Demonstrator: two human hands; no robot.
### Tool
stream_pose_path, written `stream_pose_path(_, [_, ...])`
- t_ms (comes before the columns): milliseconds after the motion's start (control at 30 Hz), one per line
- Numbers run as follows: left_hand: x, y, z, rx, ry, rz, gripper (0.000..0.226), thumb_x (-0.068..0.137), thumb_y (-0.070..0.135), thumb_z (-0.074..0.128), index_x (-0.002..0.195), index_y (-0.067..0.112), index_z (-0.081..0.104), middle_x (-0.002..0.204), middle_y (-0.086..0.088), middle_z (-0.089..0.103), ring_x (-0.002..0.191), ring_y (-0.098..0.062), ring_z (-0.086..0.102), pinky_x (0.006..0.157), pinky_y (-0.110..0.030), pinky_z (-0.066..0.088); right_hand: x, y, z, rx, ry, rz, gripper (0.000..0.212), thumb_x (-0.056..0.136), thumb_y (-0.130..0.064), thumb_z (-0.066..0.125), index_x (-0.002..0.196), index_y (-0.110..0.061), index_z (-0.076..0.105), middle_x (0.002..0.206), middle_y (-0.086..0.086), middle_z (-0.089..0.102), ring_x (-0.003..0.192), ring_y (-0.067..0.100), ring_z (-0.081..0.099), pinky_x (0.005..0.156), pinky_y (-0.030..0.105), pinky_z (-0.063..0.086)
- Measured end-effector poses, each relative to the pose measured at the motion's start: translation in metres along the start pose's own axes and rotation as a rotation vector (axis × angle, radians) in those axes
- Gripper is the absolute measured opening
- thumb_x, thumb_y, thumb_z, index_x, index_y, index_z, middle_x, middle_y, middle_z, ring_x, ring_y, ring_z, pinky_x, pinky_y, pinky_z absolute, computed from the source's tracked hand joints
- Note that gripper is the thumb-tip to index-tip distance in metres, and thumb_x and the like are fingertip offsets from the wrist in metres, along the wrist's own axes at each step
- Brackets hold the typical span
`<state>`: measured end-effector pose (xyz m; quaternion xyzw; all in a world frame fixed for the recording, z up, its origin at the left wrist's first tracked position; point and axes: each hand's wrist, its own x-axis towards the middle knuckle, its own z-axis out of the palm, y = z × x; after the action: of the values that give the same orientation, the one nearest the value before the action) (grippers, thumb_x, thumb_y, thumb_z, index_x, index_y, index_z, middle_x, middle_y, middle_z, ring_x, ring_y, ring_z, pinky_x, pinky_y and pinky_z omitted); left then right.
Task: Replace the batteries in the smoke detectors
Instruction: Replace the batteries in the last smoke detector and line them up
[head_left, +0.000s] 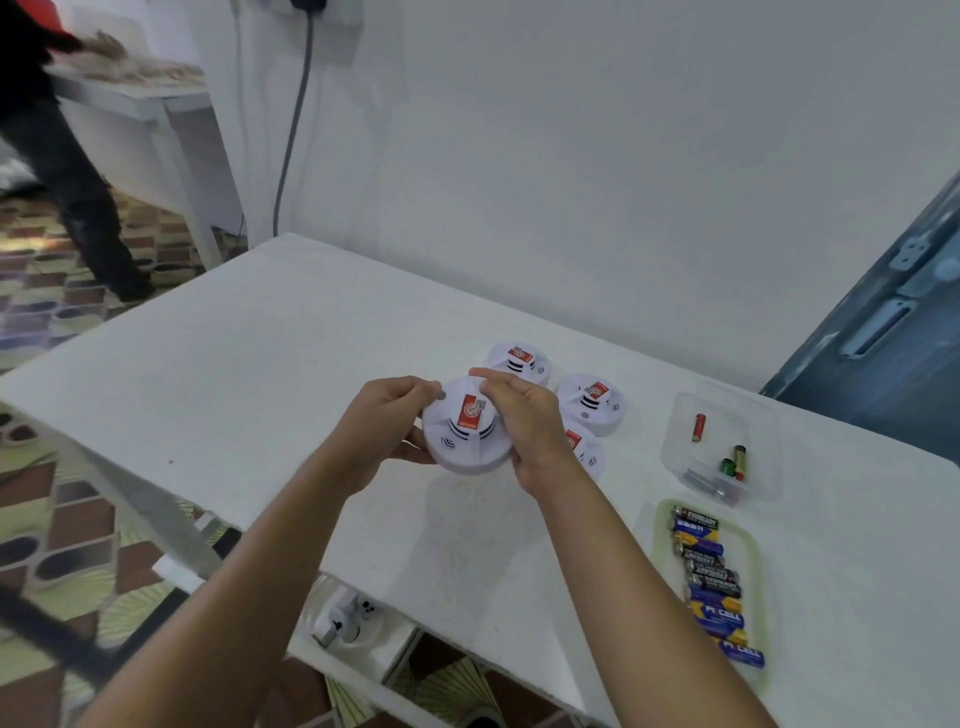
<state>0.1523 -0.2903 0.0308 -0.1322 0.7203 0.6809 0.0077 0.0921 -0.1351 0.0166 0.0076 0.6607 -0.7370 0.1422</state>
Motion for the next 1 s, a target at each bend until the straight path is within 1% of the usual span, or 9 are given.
stream_pose_path(100, [-0.002, -0.002, -0.002, 0.024, -0.043, 0.022, 0.025, 0.098, 0.021, 0.054, 0.098, 0.003, 0.071, 0.088, -0.015, 0.073, 0.068, -0.036, 0.069, 0.061, -0.039, 0.059, 0.000, -0.003, 0.001, -0.036, -0.035, -0.002, 0.019, 0.094, -0.012, 0.062, 0.093, -0.021, 0.079, 0.103, 0.008, 0.077, 0.089, 0.021, 0.073, 0.076, 0.033, 0.060])
stream_pose_path(267, [-0.004, -0.006, -0.002, 0.016, -0.004, 0.058, 0.021, 0.097, 0.015, 0.056, 0.092, -0.003, 0.067, 0.082, -0.020, 0.072, 0.066, -0.043, 0.069, 0.059, -0.044, 0.060, 0.001, -0.005, 0.004, -0.048, -0.065, 0.011, 0.017, 0.094, -0.012, 0.063, 0.100, -0.019, 0.076, 0.101, 0.003, 0.077, 0.089, 0.019, 0.072, 0.081, 0.034, 0.060])
stream_pose_path(333, [-0.002, -0.007, -0.002, -0.015, 0.032, 0.063, 0.023, 0.097, 0.015, 0.056, 0.092, -0.004, 0.067, 0.083, -0.021, 0.072, 0.065, -0.043, 0.069, 0.060, -0.045, 0.060, 0.004, -0.004, 0.006, 0.000, -0.027, 0.034, 0.015, 0.094, -0.015, 0.063, 0.104, -0.019, 0.073, 0.102, 0.003, 0.076, 0.089, 0.019, 0.072, 0.080, 0.035, 0.059])
stream_pose_path(433, [0.002, -0.009, -0.002, -0.139, 0.132, 0.034, 0.025, 0.097, 0.015, 0.057, 0.093, -0.008, 0.065, 0.085, -0.027, 0.070, 0.062, -0.042, 0.068, 0.061, -0.045, 0.060, 0.007, -0.003, 0.011, 0.148, 0.011, 0.097, 0.012, 0.094, -0.021, 0.060, 0.099, -0.013, 0.068, 0.102, 0.009, 0.072, 0.092, 0.024, 0.069, 0.076, 0.035, 0.054])
stream_pose_path(533, [0.007, -0.011, -0.003, -0.225, 0.223, 0.026, 0.026, 0.097, 0.016, 0.057, 0.094, -0.009, 0.063, 0.083, -0.026, 0.071, 0.060, -0.040, 0.068, 0.061, -0.045, 0.060, 0.007, 0.001, 0.015, 0.237, -0.014, 0.073, 0.021, 0.094, -0.018, 0.059, 0.109, -0.007, 0.069, 0.113, 0.018, 0.072, 0.097, 0.025, 0.069, 0.081, 0.036, 0.052])
stream_pose_path(600, [0.008, -0.014, -0.001, -0.256, 0.261, 0.038, 0.025, 0.097, 0.016, 0.057, 0.095, -0.008, 0.063, 0.083, -0.022, 0.073, 0.063, -0.041, 0.070, 0.063, -0.046, 0.061, 0.006, 0.003, 0.016, 0.227, -0.033, 0.039, 0.025, 0.097, -0.014, 0.056, 0.117, -0.004, 0.069, 0.116, 0.014, 0.074, 0.099, 0.023, 0.071, 0.082, 0.034, 0.055])
stream_pose_path(700, [0.009, -0.017, 0.000, -0.272, 0.281, 0.057, 0.023, 0.097, 0.015, 0.057, 0.096, -0.006, 0.063, 0.085, -0.020, 0.073, 0.067, -0.040, 0.071, 0.062, -0.044, 0.061, 0.005, 0.003, 0.017, 0.203, -0.040, 0.017, 0.027, 0.100, -0.013, 0.054, 0.122, -0.012, 0.070, 0.112, 0.008, 0.076, 0.099, 0.020, 0.073, 0.081, 0.032, 0.059])
stream_pose_path(933, [0.017, -0.016, 0.000, -0.258, 0.264, 0.073, 0.020, 0.097, 0.014, 0.057, 0.096, -0.004, 0.063, 0.086, -0.019, 0.073, 0.069, -0.039, 0.072, 0.062, -0.044, 0.060, 0.011, 0.003, 0.016, 0.147, -0.029, -0.006, 0.026, 0.101, -0.014, 0.054, 0.120, -0.016, 0.072, 0.110, 0.006, 0.077, 0.106, 0.024, 0.072, 0.095, 0.043, 0.055])
stream_pose_path(1000, [0.020, -0.016, 0.000, -0.255, 0.258, 0.078, 0.020, 0.097, 0.014, 0.057, 0.097, -0.004, 0.063, 0.085, -0.019, 0.074, 0.070, -0.038, 0.072, 0.062, -0.043, 0.060, 0.014, 0.003, 0.016, 0.131, -0.017, -0.007, 0.026, 0.101, -0.015, 0.054, 0.120, -0.018, 0.072, 0.108, 0.005, 0.077, 0.103, 0.024, 0.072, 0.094, 0.047, 0.055])
